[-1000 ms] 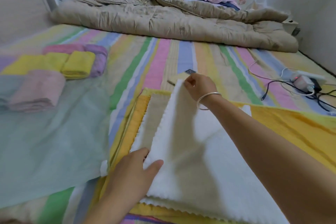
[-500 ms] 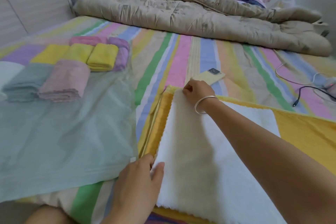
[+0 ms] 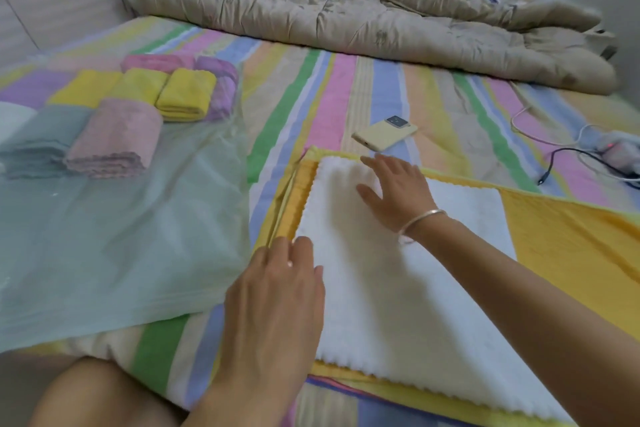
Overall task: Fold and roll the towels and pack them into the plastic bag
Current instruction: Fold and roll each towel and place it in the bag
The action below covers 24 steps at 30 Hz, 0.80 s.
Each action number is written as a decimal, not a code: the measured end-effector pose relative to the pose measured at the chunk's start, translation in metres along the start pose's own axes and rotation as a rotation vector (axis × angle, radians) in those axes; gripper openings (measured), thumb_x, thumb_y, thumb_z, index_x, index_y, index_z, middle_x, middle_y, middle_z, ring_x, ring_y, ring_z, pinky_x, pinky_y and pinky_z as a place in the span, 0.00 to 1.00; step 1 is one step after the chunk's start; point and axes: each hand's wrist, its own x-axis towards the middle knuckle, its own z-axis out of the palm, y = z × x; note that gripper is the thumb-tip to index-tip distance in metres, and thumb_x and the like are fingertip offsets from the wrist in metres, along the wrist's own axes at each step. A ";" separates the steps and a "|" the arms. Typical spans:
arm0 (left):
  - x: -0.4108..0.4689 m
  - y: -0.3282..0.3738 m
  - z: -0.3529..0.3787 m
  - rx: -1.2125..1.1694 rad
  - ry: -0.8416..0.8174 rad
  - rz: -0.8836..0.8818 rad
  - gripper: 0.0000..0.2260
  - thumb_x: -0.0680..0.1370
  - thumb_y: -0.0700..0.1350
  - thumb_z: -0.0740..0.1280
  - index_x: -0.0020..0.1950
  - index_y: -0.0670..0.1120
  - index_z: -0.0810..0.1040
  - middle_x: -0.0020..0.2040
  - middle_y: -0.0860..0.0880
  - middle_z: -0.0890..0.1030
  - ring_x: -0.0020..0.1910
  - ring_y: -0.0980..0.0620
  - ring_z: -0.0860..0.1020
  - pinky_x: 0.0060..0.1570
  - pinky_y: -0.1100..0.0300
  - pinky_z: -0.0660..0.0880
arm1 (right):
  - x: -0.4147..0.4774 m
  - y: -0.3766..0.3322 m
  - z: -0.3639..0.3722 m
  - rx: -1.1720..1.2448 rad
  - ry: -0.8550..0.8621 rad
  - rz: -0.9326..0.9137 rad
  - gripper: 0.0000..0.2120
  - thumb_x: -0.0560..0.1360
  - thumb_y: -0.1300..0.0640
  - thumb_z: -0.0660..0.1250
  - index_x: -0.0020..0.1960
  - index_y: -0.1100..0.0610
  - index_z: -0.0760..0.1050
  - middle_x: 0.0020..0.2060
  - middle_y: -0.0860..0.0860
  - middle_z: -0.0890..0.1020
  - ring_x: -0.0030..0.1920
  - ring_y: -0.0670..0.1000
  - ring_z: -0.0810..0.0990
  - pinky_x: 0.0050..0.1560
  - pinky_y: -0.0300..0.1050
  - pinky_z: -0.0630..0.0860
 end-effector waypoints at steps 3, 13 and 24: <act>0.006 0.017 0.034 -0.123 -0.123 0.200 0.22 0.78 0.51 0.56 0.66 0.43 0.76 0.67 0.45 0.76 0.67 0.45 0.73 0.64 0.50 0.66 | -0.046 0.034 -0.003 -0.107 -0.188 0.069 0.29 0.80 0.39 0.46 0.78 0.46 0.45 0.78 0.47 0.44 0.77 0.50 0.40 0.75 0.55 0.37; -0.001 0.035 0.071 0.018 -0.303 0.290 0.25 0.75 0.52 0.56 0.67 0.44 0.76 0.68 0.41 0.75 0.66 0.42 0.75 0.66 0.45 0.65 | -0.089 0.160 -0.020 0.025 -0.201 0.393 0.28 0.80 0.39 0.49 0.77 0.44 0.50 0.78 0.51 0.50 0.77 0.54 0.48 0.75 0.52 0.47; 0.023 0.221 0.033 -0.034 -0.673 0.238 0.21 0.82 0.59 0.54 0.59 0.43 0.74 0.54 0.42 0.78 0.55 0.42 0.77 0.42 0.54 0.66 | -0.079 0.158 -0.043 0.852 -0.029 0.567 0.14 0.77 0.60 0.62 0.58 0.48 0.80 0.48 0.49 0.77 0.42 0.46 0.75 0.46 0.41 0.72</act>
